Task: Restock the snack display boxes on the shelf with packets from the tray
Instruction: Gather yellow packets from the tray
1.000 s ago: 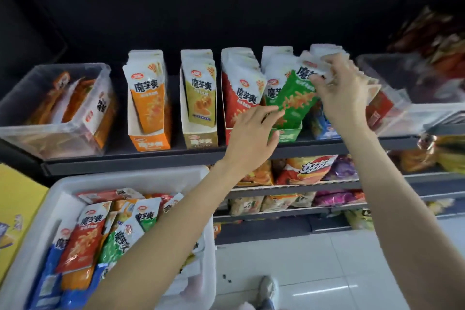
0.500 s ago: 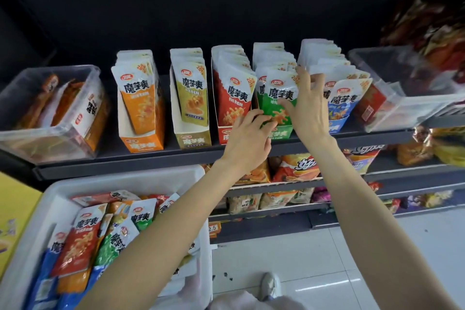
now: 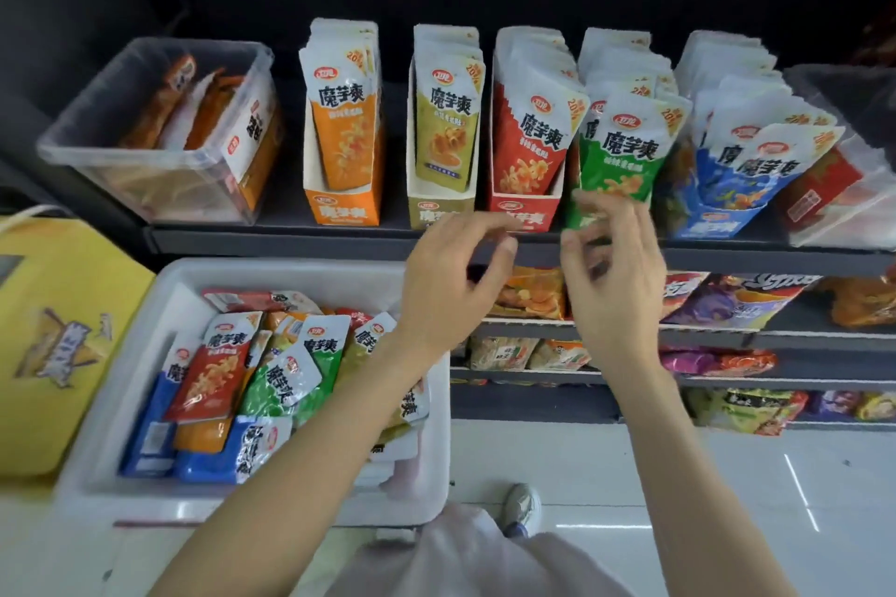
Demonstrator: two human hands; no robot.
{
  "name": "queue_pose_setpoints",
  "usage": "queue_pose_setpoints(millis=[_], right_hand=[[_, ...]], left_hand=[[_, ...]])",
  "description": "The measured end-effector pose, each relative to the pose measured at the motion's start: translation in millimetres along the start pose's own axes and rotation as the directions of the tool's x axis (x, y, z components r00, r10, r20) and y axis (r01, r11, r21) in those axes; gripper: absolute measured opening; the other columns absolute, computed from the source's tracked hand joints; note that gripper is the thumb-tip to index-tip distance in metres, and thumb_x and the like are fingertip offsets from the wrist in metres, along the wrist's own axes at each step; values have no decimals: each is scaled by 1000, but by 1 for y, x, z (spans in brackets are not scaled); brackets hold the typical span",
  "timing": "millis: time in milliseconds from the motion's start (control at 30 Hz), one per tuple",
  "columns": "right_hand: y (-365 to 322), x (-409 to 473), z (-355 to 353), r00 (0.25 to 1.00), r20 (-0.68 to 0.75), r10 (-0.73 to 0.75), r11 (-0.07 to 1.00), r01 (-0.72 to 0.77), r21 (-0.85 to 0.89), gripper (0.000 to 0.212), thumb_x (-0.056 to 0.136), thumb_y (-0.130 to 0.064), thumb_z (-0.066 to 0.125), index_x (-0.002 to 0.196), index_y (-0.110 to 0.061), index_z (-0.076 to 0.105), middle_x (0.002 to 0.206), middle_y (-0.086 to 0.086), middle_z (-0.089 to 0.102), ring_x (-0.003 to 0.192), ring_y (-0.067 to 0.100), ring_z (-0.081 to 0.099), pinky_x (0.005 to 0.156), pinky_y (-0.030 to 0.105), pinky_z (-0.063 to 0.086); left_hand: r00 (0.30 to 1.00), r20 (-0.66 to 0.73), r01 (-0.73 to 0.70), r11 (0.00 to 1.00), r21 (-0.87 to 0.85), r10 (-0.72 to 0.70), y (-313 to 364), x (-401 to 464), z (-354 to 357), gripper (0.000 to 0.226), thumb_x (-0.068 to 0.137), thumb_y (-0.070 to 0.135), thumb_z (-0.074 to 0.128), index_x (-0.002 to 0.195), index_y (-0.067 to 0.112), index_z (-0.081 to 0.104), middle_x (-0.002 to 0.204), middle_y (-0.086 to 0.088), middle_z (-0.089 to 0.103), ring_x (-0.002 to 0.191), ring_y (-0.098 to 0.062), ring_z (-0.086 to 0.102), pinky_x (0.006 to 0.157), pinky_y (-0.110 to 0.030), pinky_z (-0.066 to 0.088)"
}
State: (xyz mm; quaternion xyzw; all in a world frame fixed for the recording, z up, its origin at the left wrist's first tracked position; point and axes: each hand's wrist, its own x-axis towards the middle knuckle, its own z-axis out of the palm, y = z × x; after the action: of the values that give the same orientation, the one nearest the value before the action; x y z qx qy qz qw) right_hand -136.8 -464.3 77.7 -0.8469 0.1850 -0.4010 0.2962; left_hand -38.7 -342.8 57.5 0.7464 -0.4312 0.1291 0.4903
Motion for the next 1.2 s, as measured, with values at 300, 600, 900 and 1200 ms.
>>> queue_pose_setpoints(millis=[300,600,900,1200], right_hand=[[-30,-61,114,585,796,-155,982,182,57,20,90,-15,58,109,-20,64,113,-3,64,109,17,53,91,30,41],[-36,-68,199,267,962,52,798,569,-201,43,90,2,43,130,-13,48,128,9,56,119,29,53,87,38,45],[-39,-46,166,46,987,-153,603,795,56,19,89,-2,46,80,-15,56,62,-3,44,69,28,52,61,32,44],[-51,-10,103,764,635,116,933,-303,194,13,82,-19,74,90,-18,63,84,-9,68,75,5,64,69,17,50]], left_hand=[[794,251,393,782,483,-554,-104,-128,-131,30,86,31,64,116,26,61,108,5,65,102,-20,60,86,-36,50],[665,447,284,756,589,-598,-123,-154,-123,62,81,58,57,133,25,49,137,5,47,127,-20,37,106,-37,34],[635,475,206,726,656,-609,-123,-146,-102,66,83,64,53,138,30,41,142,6,42,128,-22,37,103,-36,33],[772,248,594,803,45,-585,-79,-107,-102,11,86,27,67,80,34,61,64,15,67,61,-7,63,60,-26,49]])
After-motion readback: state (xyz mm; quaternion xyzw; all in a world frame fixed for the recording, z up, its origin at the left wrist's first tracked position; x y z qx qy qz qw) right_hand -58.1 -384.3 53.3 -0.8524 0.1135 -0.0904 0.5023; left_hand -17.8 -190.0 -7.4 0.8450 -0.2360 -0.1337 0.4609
